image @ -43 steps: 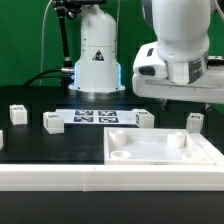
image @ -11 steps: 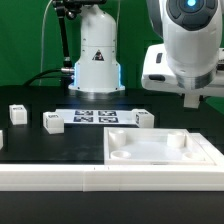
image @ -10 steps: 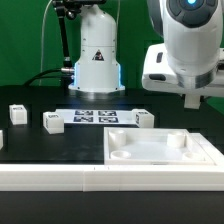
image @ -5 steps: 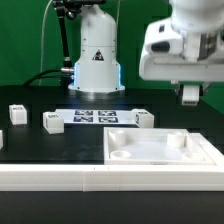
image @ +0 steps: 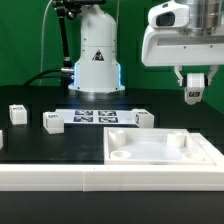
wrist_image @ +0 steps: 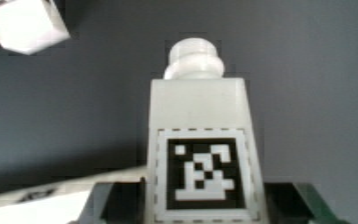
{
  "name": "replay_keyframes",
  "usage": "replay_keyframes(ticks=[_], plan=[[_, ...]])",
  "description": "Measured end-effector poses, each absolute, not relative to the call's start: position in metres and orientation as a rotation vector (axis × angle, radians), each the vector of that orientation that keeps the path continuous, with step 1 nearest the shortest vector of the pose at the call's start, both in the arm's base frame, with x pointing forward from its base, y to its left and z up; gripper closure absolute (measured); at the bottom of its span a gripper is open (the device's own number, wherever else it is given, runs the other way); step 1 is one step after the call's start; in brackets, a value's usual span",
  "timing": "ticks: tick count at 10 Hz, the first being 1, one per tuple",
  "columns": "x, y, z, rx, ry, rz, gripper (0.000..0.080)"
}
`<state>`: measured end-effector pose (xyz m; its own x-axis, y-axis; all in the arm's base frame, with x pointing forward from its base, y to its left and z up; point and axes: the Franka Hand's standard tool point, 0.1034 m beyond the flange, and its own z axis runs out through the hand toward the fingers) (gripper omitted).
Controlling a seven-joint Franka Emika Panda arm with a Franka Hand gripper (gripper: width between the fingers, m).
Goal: Assemble one leg
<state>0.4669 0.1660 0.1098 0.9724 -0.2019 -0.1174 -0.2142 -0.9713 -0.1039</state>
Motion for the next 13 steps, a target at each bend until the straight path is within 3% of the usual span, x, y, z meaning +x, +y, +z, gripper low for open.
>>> replay_keyframes(ticks=[2, 6, 8, 10, 13], plan=[[0.479, 0.155, 0.109, -3.043, 0.14, -0.034, 0.0508], [0.517, 0.154, 0.128, -3.002, -0.086, -0.407, 0.0508], [0.516, 0.162, 0.129, -2.914, -0.074, -0.663, 0.0508], [0.517, 0.162, 0.127, -2.927, -0.098, -0.637, 0.0508], [0.55, 0.144, 0.131, -2.948, -0.275, -0.694, 0.0508]])
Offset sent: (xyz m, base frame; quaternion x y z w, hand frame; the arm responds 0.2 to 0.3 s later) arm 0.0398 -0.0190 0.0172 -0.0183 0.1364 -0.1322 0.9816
